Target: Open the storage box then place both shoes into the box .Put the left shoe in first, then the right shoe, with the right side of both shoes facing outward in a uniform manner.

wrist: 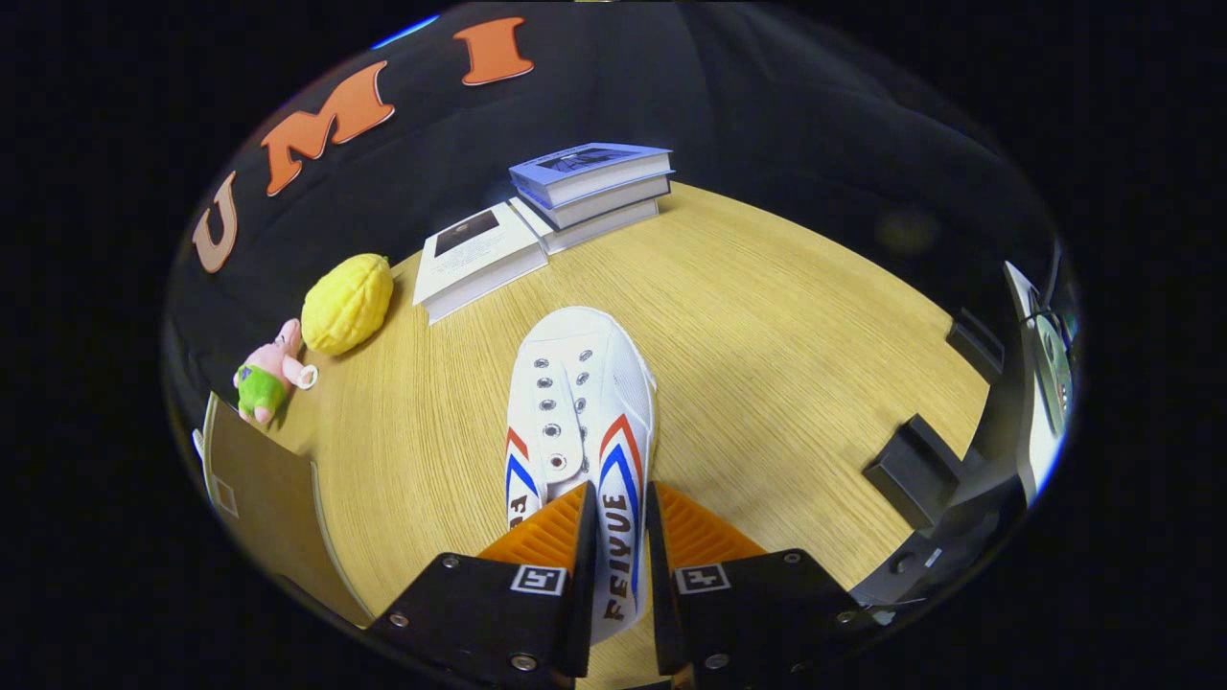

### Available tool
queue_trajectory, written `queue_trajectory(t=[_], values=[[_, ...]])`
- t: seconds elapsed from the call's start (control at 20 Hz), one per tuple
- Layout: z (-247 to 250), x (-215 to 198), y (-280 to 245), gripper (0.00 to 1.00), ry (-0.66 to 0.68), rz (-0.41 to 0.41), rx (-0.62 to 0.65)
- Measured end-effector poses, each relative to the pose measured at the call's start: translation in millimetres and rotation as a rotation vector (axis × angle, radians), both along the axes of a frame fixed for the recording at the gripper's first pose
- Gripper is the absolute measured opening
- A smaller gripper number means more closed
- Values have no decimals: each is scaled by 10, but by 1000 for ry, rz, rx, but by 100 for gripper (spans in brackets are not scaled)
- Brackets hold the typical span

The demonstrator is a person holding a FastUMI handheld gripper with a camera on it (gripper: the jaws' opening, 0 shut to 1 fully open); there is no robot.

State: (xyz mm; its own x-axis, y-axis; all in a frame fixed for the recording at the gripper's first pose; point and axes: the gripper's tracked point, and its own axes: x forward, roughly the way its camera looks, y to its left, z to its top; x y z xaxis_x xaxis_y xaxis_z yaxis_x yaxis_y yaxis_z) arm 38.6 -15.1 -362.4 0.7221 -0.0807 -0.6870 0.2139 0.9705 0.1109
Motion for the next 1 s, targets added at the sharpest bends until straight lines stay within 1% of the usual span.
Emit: queue_trajectory(t=[0.15, 0.2, 0.25, 0.3, 0.35, 0.45, 0.55, 0.7, 0.85, 1.0], values=[[-9, -34, 16, 26, -1, -4, -12], [11, -28, 2, 20, -12, -21, -5], [10, -13, -23, 17, -22, -35, 3], [-2, -8, -34, 2, -19, -45, 11], [43, -45, -38, 1, -18, -54, 7], [120, -72, -23, 0, -15, -51, 2], [266, -113, 87, 0, -28, -39, 41], [542, -113, 327, 0, -56, 1, 71], [863, -75, 702, 0, -90, 72, 76], [1126, -122, 1204, 0, -105, 171, 89]])
